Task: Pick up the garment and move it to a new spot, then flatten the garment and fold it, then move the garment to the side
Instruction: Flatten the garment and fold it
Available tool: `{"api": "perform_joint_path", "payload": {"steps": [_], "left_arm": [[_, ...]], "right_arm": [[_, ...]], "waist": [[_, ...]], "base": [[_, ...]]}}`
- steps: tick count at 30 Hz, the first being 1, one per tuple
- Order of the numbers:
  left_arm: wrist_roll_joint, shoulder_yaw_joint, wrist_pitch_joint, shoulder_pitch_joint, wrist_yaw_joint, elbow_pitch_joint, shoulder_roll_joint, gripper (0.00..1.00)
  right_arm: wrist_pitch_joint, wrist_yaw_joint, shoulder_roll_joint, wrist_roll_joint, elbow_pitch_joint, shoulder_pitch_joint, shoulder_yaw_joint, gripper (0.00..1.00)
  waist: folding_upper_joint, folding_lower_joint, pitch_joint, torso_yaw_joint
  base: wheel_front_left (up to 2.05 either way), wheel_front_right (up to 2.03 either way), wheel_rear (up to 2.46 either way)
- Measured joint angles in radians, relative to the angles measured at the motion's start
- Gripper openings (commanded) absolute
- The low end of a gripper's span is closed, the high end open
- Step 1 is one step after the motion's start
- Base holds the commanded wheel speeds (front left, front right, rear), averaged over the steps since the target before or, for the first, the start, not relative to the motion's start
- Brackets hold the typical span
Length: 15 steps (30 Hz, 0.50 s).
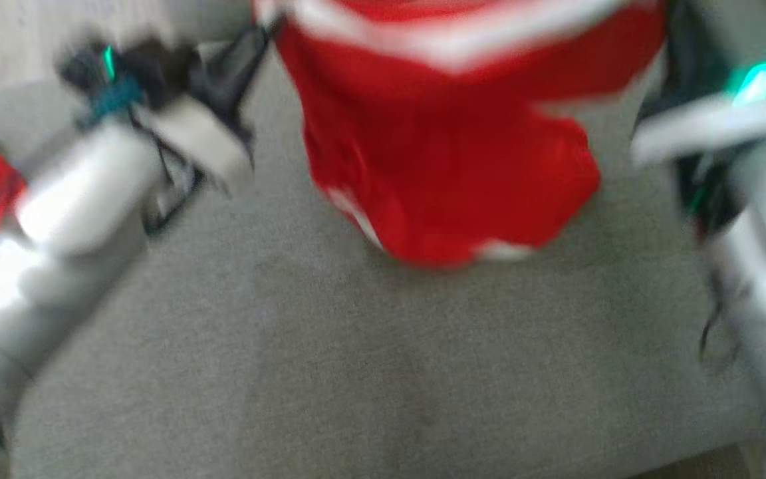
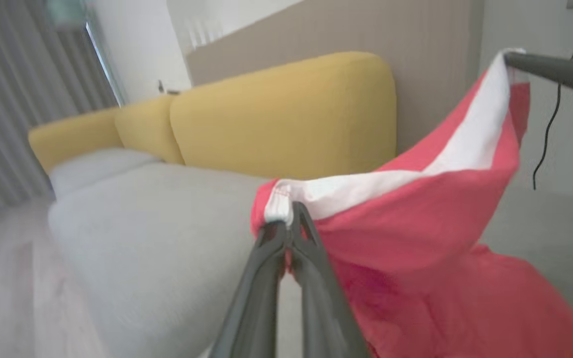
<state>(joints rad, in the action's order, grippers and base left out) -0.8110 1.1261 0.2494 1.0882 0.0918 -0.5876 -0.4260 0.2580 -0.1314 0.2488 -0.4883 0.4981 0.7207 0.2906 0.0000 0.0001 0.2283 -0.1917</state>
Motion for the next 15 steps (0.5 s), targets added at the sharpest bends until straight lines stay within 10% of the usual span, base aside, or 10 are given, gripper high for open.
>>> {"api": "perform_joint_path", "payload": {"steps": [9, 15], "left_arm": [[0.296, -0.185, 0.009, 0.373, -0.051, 0.06, 0.001, 0.0], [0.393, -0.243, 0.009, 0.308, -0.012, 0.14, 0.008, 0.0]], "right_arm": [[0.002, 0.0, 0.113, 0.028, 0.022, 0.482, -0.112, 0.0], [0.003, 0.0, 0.119, 0.028, -0.057, 0.461, -0.107, 0.0]], "waist": [[0.0, 0.0003, 0.164, 0.0], [0.0, 0.0002, 0.209, 0.024]], "base": [[0.0, 0.0, 0.0], [0.0, 0.0, 0.0]]}}
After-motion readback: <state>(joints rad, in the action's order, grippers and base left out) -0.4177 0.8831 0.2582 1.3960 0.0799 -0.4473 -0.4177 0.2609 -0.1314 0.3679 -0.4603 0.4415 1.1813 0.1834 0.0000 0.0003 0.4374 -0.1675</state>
